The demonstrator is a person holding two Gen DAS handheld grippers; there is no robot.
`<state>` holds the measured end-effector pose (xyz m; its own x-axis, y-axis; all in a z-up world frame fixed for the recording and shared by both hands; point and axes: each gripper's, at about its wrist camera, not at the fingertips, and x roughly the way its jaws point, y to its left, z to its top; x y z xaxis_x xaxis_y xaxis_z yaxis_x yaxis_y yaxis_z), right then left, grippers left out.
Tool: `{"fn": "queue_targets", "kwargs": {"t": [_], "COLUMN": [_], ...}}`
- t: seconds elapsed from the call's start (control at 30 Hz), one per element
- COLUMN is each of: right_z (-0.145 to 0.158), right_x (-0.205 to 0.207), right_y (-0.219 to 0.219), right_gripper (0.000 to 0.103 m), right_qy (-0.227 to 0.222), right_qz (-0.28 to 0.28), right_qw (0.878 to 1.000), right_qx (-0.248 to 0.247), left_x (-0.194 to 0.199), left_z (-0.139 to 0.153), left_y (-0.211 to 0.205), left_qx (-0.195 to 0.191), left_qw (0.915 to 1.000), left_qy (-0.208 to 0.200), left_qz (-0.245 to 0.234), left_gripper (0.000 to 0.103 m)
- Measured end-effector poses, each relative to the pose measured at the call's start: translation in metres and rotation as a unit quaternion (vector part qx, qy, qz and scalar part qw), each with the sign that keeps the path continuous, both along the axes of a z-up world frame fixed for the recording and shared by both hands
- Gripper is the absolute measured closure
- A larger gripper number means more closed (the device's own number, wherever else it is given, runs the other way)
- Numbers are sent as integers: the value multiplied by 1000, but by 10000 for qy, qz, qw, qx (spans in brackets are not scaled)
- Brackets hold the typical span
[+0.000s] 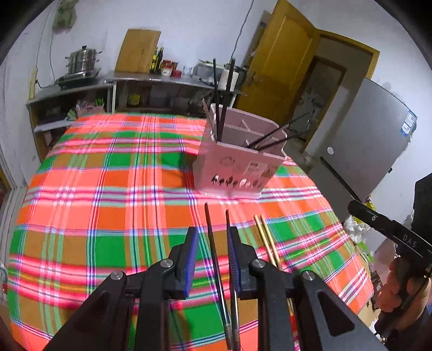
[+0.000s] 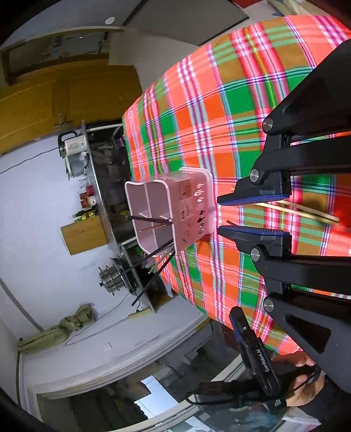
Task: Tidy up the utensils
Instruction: 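Move both open tools back down to the remaining chopsticks, then close the left tool on a black chopstick while the right tool grasps another black chopstick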
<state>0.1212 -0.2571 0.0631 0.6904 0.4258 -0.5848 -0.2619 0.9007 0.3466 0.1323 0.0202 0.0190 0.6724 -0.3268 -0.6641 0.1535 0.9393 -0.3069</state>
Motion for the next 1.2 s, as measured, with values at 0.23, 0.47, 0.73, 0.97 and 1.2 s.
{"fn": "queue_targets", "kwargs": {"t": [0.23, 0.47, 0.73, 0.97, 1.2], "right_z": [-26, -36, -49, -56, -72], "right_x": [-3, 3, 12, 18, 31], "right_y": [7, 7, 3, 10, 45], "right_gripper": [88, 88, 88, 88, 88], "right_qy": [304, 427, 613, 732, 983], "right_qz": [116, 120, 62, 141, 461], "right_qw": [9995, 9990, 9981, 9972, 9941], "right_qx": [-40, -25, 18, 37, -55], "left_x": [11, 39, 74, 70, 44], "left_z": [-25, -54, -89, -90, -89], "left_y": [-12, -25, -39, -34, 2], "left_qx": [78, 92, 281, 495, 505], "left_qw": [9994, 9978, 9932, 9933, 9927], "left_qy": [321, 624, 1123, 1049, 1034], "left_qz": [-136, -210, -157, -17, 366], "left_gripper": [81, 81, 81, 96, 97]}}
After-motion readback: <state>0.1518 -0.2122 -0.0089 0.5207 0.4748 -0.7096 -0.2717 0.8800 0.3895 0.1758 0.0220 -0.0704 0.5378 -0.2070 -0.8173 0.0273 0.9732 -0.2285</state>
